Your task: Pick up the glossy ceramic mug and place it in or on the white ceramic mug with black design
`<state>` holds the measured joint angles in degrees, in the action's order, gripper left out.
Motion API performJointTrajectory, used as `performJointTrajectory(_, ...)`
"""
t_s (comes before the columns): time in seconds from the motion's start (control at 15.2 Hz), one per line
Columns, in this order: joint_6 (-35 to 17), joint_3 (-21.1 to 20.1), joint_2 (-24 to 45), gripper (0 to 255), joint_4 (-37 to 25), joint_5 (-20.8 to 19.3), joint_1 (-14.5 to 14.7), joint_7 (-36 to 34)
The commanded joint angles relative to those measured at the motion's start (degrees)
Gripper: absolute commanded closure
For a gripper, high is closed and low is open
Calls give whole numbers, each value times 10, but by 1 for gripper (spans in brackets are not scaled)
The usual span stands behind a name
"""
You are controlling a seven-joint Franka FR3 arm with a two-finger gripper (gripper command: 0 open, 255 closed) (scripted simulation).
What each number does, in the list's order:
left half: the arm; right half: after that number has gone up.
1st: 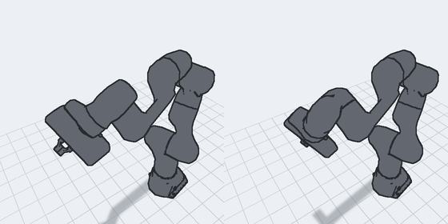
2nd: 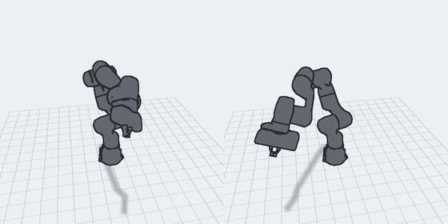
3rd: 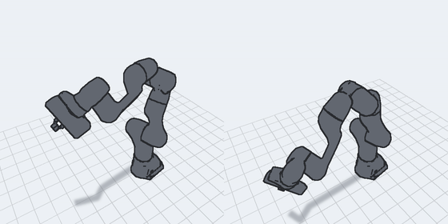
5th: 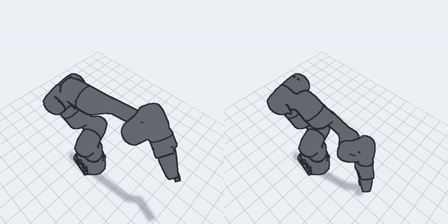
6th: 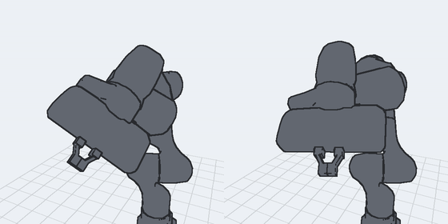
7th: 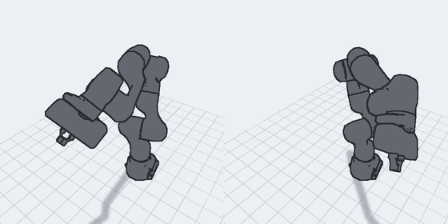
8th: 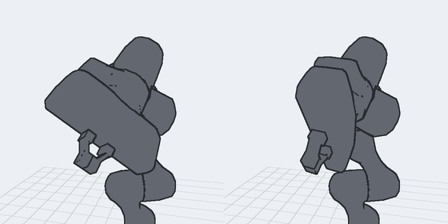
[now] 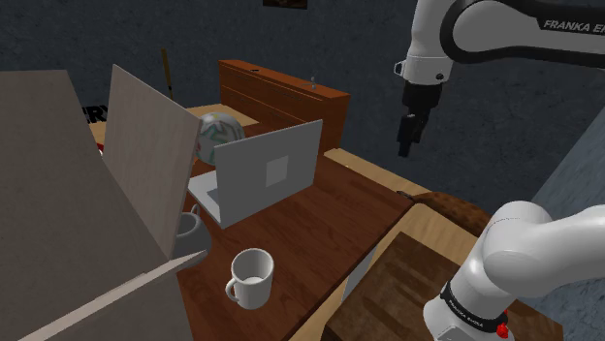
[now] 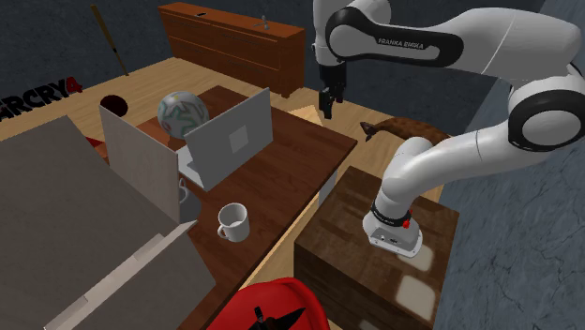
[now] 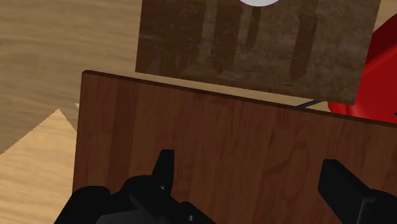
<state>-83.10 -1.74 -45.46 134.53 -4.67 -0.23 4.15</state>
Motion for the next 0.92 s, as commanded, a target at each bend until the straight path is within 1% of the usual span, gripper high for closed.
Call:
performJointTrajectory(0.0, 0, 0, 0, 0, 0, 0, 0, 0)
performJointTrajectory(0.4, -81, -52, 26, 0, 45, 56, 26, -60)
performJointTrajectory(0.86, -185, -116, 90, 0, 68, 111, 56, -126)
